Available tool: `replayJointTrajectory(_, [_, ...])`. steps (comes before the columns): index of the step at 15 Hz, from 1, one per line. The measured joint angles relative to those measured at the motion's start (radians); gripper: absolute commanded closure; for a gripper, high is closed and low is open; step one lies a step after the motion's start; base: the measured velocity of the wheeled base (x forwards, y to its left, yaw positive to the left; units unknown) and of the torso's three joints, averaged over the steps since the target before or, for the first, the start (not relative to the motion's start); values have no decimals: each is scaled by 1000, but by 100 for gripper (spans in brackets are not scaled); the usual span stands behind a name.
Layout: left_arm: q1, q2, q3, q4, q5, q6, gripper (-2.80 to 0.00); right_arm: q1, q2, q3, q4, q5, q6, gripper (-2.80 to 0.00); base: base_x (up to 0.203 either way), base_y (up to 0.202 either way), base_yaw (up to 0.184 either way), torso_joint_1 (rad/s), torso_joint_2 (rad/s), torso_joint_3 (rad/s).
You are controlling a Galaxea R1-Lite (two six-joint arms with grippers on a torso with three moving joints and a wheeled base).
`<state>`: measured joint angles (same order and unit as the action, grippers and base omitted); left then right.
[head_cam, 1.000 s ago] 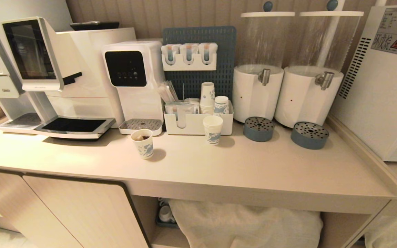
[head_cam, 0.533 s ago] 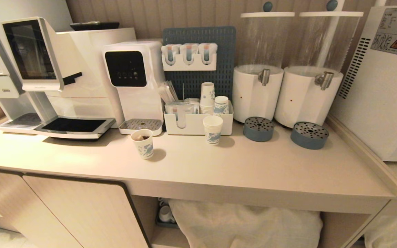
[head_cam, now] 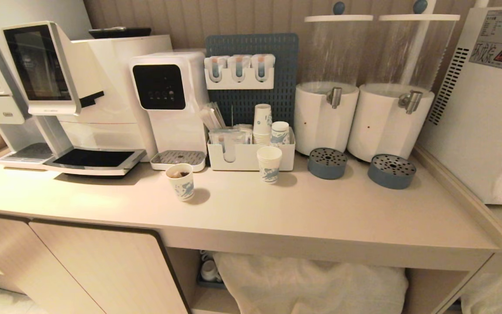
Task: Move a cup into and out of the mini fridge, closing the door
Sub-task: Place the ceramic cup on the table
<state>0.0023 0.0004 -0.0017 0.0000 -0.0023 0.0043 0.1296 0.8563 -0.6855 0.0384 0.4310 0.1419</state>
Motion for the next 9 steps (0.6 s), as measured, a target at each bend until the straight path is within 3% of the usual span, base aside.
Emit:
replayJointTrajectory(3, [0, 0, 0, 0, 0, 0, 0, -223, 150, 62, -170, 259, -84, 0, 0, 0, 0, 0, 0, 0])
replayJointTrajectory(5, [0, 0, 0, 0, 0, 0, 0, -305, 263, 103, -268, 404, -186, 0, 0, 0, 0, 0, 0, 0])
replayJointTrajectory(7, [0, 0, 0, 0, 0, -1, 0, -342, 386, 141, -382, 452, -325, 0, 0, 0, 0, 0, 0, 0])
replayJointTrajectory(9, [0, 0, 0, 0, 1, -3, 0, -352, 508, 167, -507, 426, -394, 0, 0, 0, 0, 0, 0, 0])
